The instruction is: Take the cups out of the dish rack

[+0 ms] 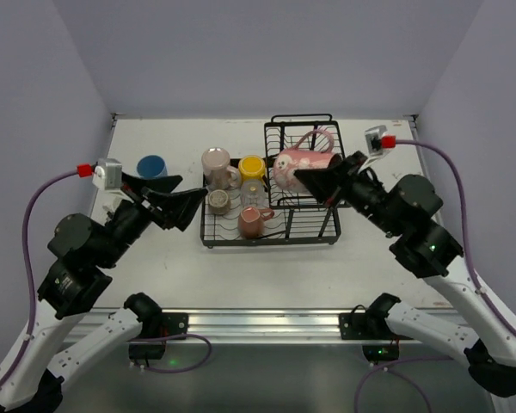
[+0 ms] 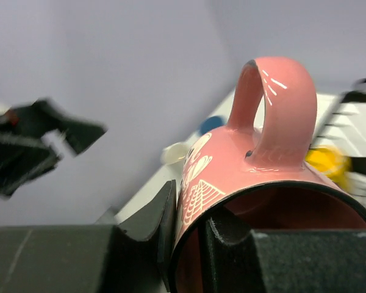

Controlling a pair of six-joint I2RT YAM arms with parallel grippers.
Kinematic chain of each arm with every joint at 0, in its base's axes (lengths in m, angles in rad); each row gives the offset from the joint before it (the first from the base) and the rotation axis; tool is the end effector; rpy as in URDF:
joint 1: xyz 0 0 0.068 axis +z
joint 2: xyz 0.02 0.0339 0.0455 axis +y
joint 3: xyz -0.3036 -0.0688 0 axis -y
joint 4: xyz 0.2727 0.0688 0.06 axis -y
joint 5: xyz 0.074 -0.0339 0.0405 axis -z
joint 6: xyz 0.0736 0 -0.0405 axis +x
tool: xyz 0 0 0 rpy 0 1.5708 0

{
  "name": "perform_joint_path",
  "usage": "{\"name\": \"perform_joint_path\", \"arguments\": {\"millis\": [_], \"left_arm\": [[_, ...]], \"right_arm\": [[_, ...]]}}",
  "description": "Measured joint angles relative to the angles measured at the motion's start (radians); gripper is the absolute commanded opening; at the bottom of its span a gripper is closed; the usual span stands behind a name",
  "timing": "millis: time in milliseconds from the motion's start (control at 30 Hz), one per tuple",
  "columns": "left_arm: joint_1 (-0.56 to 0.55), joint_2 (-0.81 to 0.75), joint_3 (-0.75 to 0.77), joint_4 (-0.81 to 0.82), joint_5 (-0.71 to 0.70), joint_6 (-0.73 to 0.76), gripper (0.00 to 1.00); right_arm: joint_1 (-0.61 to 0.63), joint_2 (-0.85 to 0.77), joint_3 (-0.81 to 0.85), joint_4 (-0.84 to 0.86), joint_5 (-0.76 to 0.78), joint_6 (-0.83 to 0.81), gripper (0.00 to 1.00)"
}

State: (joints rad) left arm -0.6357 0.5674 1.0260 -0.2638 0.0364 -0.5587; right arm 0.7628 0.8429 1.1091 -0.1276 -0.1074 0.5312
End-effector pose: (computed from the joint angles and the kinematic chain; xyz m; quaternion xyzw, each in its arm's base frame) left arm 0.1004 -0.0774 0.4798 0.0385 0.6339 -0.4439 0.6322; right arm 0.1471 0.1516 0.4901 -0.1160 0.6464 0.4822 0.5798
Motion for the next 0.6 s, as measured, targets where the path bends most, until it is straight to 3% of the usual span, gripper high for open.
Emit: {"name": "perform_joint_path", "arguments": {"millis": [167,333,600], "left_arm": [[0.000,-0.018,-0.113,-0.080,-0.072,0.048,1.00],[0.000,-0.023,-0.251,-0.128,-0.098,0.044,1.00],[0.000,-0.021,-0.374,-0.094,-0.089,0.005,1.00]], "right_arm": [[-0.219,0.024,0.186,-0.195,0.191,-0.101,0.00],[-0.435,0.145,0.327,-0.293,0.340,-0.205,0.00],[-0.728,0.550,0.435,-0.383,0.278,-0.238,0.00]]}}
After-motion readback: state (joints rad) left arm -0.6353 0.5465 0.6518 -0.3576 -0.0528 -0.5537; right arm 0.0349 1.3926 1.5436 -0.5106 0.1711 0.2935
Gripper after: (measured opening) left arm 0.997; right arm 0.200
